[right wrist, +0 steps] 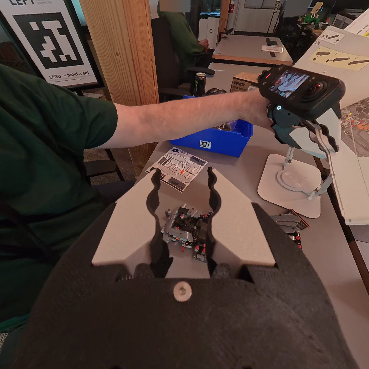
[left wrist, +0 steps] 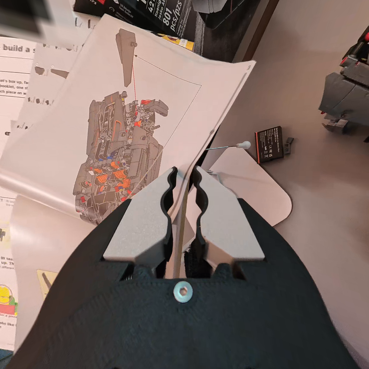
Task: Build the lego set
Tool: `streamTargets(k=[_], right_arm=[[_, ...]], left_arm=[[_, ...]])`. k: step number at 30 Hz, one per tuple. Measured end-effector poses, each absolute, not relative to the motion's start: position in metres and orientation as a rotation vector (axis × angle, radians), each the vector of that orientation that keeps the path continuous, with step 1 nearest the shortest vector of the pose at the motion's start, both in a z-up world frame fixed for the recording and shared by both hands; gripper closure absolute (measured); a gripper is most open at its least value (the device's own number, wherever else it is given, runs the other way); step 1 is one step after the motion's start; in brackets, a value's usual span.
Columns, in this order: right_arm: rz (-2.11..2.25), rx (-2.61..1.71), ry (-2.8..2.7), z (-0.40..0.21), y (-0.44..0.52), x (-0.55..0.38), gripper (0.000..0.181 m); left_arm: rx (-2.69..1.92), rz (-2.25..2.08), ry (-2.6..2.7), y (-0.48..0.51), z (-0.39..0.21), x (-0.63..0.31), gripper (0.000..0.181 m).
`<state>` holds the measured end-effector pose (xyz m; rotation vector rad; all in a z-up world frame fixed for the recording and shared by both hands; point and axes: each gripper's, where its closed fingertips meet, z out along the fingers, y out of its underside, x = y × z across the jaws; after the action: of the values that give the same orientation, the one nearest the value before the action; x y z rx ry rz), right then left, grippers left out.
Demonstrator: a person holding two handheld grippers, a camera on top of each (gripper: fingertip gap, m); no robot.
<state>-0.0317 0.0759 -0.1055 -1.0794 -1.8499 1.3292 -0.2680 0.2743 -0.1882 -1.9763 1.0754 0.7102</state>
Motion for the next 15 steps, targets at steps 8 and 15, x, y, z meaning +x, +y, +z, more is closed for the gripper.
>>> streamTargets(k=[8, 15], right_arm=[[1.332, -1.076, -1.843, -0.1030, 0.0769, -0.0293, 0.134], [1.342, -1.074, -1.844, -0.1026, 0.0768, -0.0286, 0.134]], left_arm=[[-2.069, 0.705, 1.164, 0.2741, -0.1957, -0.2724, 0.165], [-2.173, 0.598, 1.215, 0.2693, -0.1978, -0.2732, 0.163]])
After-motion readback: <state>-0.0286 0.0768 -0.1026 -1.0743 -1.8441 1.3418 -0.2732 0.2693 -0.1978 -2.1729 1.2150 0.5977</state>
